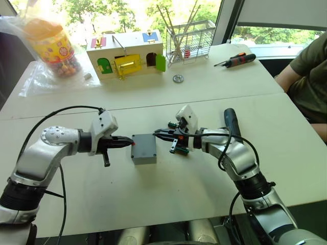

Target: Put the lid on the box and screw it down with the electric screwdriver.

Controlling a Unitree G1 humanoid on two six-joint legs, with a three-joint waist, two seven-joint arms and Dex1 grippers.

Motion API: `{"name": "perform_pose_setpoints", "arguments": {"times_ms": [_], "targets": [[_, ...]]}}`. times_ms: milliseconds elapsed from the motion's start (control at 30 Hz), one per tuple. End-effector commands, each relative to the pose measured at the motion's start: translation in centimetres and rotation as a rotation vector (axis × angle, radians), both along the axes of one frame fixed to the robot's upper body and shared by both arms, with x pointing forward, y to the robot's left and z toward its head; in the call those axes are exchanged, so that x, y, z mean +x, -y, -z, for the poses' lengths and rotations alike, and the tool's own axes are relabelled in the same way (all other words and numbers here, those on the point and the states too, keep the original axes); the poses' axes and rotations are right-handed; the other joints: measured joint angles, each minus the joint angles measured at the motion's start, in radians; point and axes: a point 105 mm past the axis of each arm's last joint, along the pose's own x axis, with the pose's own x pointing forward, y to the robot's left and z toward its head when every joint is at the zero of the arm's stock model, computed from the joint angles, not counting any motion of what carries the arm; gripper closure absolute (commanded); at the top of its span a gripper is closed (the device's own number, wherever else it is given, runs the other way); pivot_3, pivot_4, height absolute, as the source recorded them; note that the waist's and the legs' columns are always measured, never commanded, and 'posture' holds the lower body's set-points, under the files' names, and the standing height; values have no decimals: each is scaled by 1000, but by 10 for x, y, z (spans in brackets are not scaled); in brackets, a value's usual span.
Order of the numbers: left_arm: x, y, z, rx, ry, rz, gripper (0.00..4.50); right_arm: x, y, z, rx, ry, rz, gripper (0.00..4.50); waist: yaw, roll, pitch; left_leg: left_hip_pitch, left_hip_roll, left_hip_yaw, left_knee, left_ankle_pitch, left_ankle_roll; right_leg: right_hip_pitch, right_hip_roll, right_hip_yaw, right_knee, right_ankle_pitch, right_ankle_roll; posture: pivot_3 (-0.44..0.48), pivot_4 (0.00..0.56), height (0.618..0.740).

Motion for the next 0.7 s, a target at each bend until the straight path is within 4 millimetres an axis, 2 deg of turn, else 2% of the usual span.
{"name": "perform_pose_setpoints", "arguments": {"times_ms": [33,100,267,300,400,500,567,633,700], "targets": [[-1,5,-11,-14,42,24,4500,-1,-5,-6,13,27,-15,4204,0,0,0,0,0,0,0,0,0,0,0,0,0,0,0,0,150,740],[-1,6,-11,-16,43,26,4500,-1,-5,-7,13,30,-16,3573,0,0,0,0,0,0,0,0,0,0,0,0,0,0,0,0,150,740],[1,9,-12,-22,48,35,4500,2,-3,-15,26,60,9,1032,0,0,0,0,0,0,0,0,0,0,0,0,0,0,0,0,150,740],[1,10,-13,-25,51,39,4500,2,-3,-18,31,65,11,656,0,0,0,0,0,0,0,0,0,0,0,0,0,0,0,0,150,740],[1,18,-22,-57,64,71,4500,-2,7,-35,54,73,17,656,3,0,0,0,0,0,0,0,0,0,0,0,0,0,0,0,150,740],[-2,29,-31,-83,76,126,4500,-6,28,-58,74,54,57,656,5,0,0,0,-1,0,0,0,0,0,0,0,0,0,0,0,150,740],[-1,37,-33,-84,88,161,4500,0,57,-75,43,69,150,656,7,0,0,0,-1,0,1,0,0,1,-1,0,0,0,0,0,150,740],[-2,45,-34,-89,99,204,4500,0,84,-90,-19,87,201,69,9,0,0,0,-1,0,1,0,0,1,-1,0,-1,0,0,0,150,740],[-4,53,-35,-95,107,238,4500,2,102,-99,-59,95,261,10,7,0,0,0,-1,0,1,0,0,1,-1,0,-1,0,0,0,150,740]]}}
